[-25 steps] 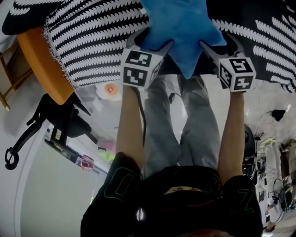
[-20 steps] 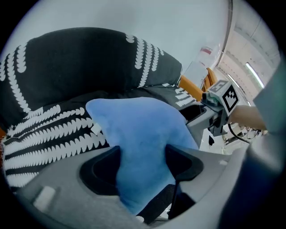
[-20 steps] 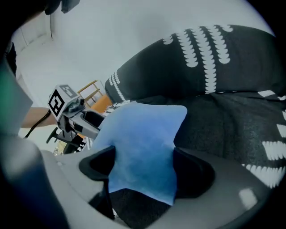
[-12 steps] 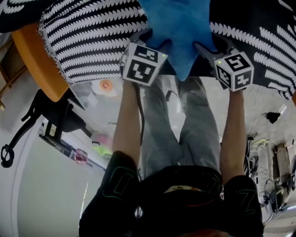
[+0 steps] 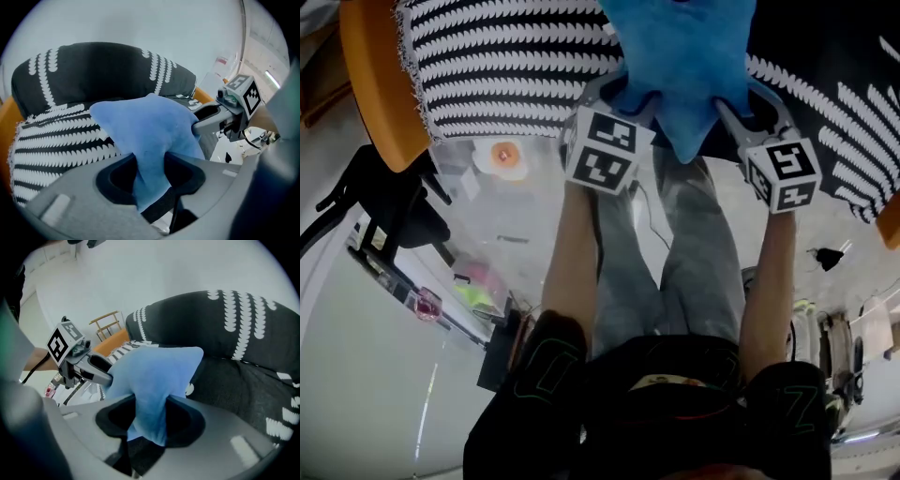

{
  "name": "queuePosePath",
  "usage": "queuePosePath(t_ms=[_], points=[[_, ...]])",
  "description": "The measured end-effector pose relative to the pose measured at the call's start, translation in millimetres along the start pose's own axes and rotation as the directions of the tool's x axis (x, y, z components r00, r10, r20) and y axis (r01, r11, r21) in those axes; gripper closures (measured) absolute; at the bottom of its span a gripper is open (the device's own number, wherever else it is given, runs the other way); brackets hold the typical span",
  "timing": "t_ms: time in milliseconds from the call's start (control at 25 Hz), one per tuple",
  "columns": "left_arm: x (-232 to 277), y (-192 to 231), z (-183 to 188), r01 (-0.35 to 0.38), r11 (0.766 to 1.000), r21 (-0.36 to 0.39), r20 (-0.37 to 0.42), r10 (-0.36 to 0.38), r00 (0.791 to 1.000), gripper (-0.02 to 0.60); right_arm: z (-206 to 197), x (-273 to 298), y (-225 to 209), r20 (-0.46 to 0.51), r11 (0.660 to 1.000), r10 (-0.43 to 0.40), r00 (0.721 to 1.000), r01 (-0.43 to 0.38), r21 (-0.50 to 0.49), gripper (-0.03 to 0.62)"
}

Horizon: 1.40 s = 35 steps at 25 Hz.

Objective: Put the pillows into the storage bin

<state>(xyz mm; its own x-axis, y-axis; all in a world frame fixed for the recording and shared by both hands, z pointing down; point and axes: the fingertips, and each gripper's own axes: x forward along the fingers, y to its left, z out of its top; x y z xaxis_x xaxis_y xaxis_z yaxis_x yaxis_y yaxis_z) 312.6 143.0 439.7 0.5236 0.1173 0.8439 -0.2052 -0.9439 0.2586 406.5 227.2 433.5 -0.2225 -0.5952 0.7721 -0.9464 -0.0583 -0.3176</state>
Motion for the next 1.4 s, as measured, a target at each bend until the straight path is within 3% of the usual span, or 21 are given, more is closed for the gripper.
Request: queuePosePath(t_ms=[360,720,960,1160,1400], points=[[-80.0,63.0,-93.9,-0.129,0.972,-0.196,0.043,0.14,0.989,0.39,24.6,56.4,113.9,-0.057,0.98,0.125,0.99,-0.133,-0.15,0.416],[-164.1,113.0,-194.4,-0.222,0.876,-0.429,0.066,0.276,0.959,0.39,48.7,106.4,237.9,-0.156,0.912,0.214,0.964,-0.254,-0.321,0.413],[-209.8,138.1,-298.8,-0.265,0.776,-0.573,0.05,0.356,0.933,0.385,28.7,157.2,337.1,-0.254,0.838,0.28,0.926,-0.365,-0.405,0.414],[-234.9,129.8,-391.8,-0.299,0.654,-0.694,0.016,0.43,0.903,0.382,-11.0,188.5,411.6,-0.348,0.739,0.333,0.876,-0.472,-0.481,0.411],[-246.5,101.6,-429.3,-0.332,0.52,-0.787,-0.032,0.504,0.863,0.377,-32.7,191.4,442.4,-0.438,0.624,0.376,0.817,-0.573,-0.532,0.407]])
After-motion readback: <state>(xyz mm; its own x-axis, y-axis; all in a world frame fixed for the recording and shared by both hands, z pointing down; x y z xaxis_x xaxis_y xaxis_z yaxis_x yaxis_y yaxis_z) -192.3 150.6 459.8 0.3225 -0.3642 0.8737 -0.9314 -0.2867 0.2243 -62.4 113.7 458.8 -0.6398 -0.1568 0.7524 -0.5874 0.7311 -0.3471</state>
